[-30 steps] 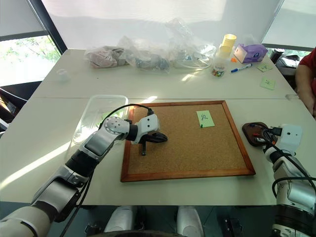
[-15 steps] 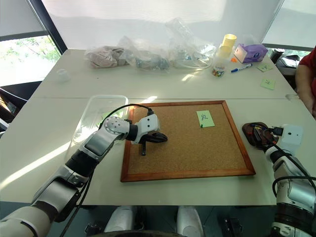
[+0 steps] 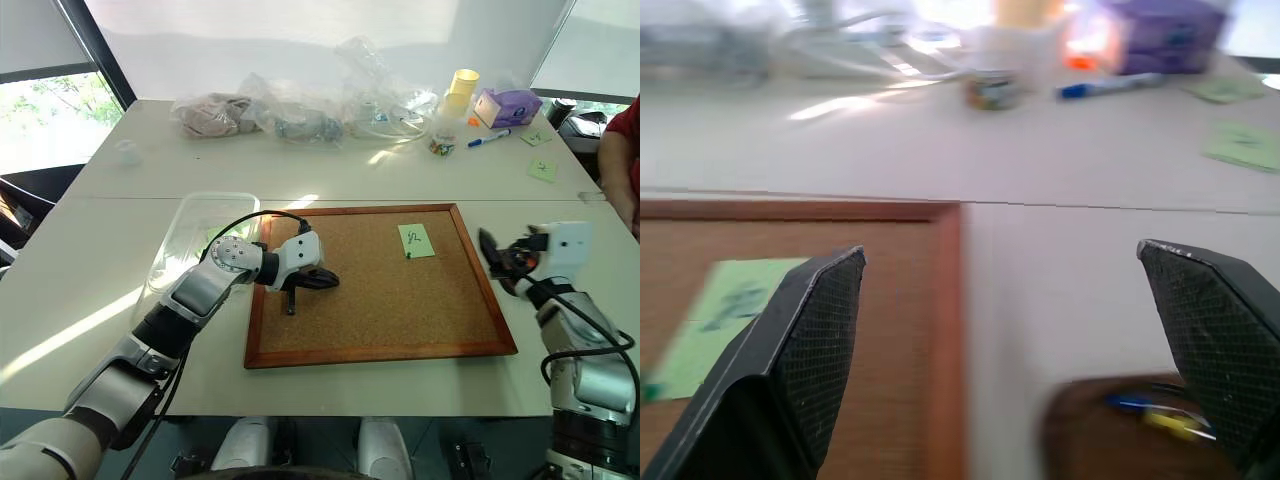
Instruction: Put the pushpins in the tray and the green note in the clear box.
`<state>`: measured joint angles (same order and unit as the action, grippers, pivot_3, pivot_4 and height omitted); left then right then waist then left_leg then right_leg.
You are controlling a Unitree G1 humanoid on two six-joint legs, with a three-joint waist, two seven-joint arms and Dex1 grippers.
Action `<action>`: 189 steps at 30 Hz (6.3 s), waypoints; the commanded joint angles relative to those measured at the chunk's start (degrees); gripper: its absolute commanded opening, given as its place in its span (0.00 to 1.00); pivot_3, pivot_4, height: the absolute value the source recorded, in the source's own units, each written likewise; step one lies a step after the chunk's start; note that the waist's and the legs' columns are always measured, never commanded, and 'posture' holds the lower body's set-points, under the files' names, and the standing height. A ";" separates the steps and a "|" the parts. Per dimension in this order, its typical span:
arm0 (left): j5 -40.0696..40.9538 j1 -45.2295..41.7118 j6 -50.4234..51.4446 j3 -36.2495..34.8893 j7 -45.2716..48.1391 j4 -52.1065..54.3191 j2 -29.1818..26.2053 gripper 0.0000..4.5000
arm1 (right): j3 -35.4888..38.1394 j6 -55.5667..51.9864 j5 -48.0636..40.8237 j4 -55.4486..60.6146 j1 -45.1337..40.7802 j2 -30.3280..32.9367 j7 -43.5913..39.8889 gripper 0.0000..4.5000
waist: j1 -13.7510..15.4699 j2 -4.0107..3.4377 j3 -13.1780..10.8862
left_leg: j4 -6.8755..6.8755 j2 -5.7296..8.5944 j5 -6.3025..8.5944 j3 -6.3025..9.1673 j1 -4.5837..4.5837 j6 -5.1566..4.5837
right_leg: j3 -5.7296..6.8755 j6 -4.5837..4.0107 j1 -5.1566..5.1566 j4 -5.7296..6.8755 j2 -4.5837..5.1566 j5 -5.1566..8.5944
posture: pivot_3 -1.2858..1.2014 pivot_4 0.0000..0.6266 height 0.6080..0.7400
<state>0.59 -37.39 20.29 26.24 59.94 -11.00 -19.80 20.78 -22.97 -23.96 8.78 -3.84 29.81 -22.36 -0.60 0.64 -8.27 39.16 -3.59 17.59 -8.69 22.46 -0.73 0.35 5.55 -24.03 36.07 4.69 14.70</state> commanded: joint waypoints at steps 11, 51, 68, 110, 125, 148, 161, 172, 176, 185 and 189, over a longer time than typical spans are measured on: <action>-2.21 1.06 0.91 1.82 -0.12 -1.93 -0.55 0.00 | -9.25 -0.72 1.96 0.95 -2.58 -6.95 0.55 0.99 | -0.02 0.00 0.00 | 0.00 0.01 0.00 0.00 0.01 0.00 | 0.02 0.00 -0.02 0.01 0.00 0.00 | 0.52 0.24 0.98; -2.46 1.15 0.80 2.15 -0.51 -2.25 -0.21 0.00 | -10.09 0.26 2.65 -1.63 -2.00 -8.58 -1.32 0.16 | 0.00 0.01 0.00 | 0.01 0.01 0.00 0.00 0.01 0.00 | 0.02 0.00 0.00 0.01 0.00 0.00 | 0.52 0.24 0.98; -2.55 1.11 0.83 2.20 -0.40 -2.22 -0.38 0.00 | -9.21 2.84 3.50 -1.09 -2.20 -8.21 -1.03 0.00 | 0.05 0.01 0.00 | 0.01 0.01 0.00 0.00 0.01 0.00 | 0.02 0.00 0.00 0.00 0.01 0.00 | 0.52 0.24 0.98; 35.85 -34.59 36.92 -42.08 -21.09 -37.26 23.12 1.00 | -5.23 3.80 4.02 21.57 1.90 -0.61 -1.48 0.00 | -0.11 0.31 -0.28 | 0.06 0.53 -0.03 0.89 0.85 0.02 | 0.12 0.47 -0.53 0.00 -0.08 0.01 | 0.52 0.24 0.98; 34.99 -40.02 24.74 -46.52 -23.07 -49.30 29.38 0.72 | -6.26 -0.11 3.75 28.40 2.66 -1.43 0.81 0.00 | 0.04 0.36 -0.34 | 0.04 0.84 -0.04 1.32 0.89 0.04 | 0.11 0.49 -0.52 -0.02 -0.08 0.02 | 0.52 0.24 0.98; 22.83 -35.84 12.84 -37.07 -19.41 -50.70 28.99 0.01 | 0.15 -3.38 -3.84 33.41 2.78 -7.83 7.67 0.00 | 0.03 0.35 -0.34 | 0.05 0.85 -0.05 1.33 0.89 0.04 | 0.11 0.48 -0.52 0.02 -0.09 0.02 | 0.52 0.24 0.98; 27.64 -24.02 32.32 -32.72 -12.93 -27.96 25.75 0.01 | 15.76 -7.38 -5.18 9.18 8.07 -2.11 11.55 0.00 | -0.19 0.29 -0.31 | 0.06 0.84 -0.04 1.29 0.84 0.02 | 0.08 0.48 -0.49 0.05 -0.05 0.02 | 0.52 0.24 0.98; 30.30 -15.35 37.56 -30.10 -16.75 -12.37 26.45 0.01 | 13.02 -2.48 -2.34 -10.36 0.94 1.56 5.62 0.00 | -0.01 0.16 -0.26 | 0.06 0.83 -0.08 1.33 0.79 0.09 | 0.03 0.50 -0.46 0.11 -0.09 0.01 | 0.52 0.24 0.98; 29.97 -14.93 36.15 -29.95 -17.83 -13.39 26.49 0.01 | 13.11 -2.77 -2.46 -13.53 -0.90 1.24 5.63 0.00 | -0.04 0.16 -0.26 | 0.07 0.84 -0.20 1.31 0.79 0.29 | 0.03 0.50 -0.45 0.10 -0.08 0.00 | 0.52 0.24 0.98; 30.48 -15.07 35.83 -29.78 -18.13 -13.68 26.55 0.00 | 13.62 -2.46 -2.98 -12.11 -0.37 -0.07 5.93 0.72 | -0.06 0.16 -0.26 | 0.07 0.84 -0.23 1.32 0.79 0.34 | 0.03 0.51 -0.45 0.10 -0.08 0.00 | 0.52 0.24 0.98; 30.51 -15.14 35.62 -29.37 -18.00 -13.93 26.63 0.00 | 13.77 -2.23 -2.88 -11.21 0.52 -0.58 6.45 0.99 | -0.04 0.16 -0.26 | 0.07 0.84 -0.24 1.32 0.79 0.36 | 0.03 0.51 -0.45 0.10 -0.08 0.00 | 0.52 0.24 0.98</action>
<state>29.92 -51.59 56.88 -3.50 41.49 -25.82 6.45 32.90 -26.52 -26.22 -4.72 -3.49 29.37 -16.22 -0.64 0.80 -8.53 39.23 -2.75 17.35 -7.37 23.25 -0.37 0.38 6.06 -24.48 36.17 4.61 14.70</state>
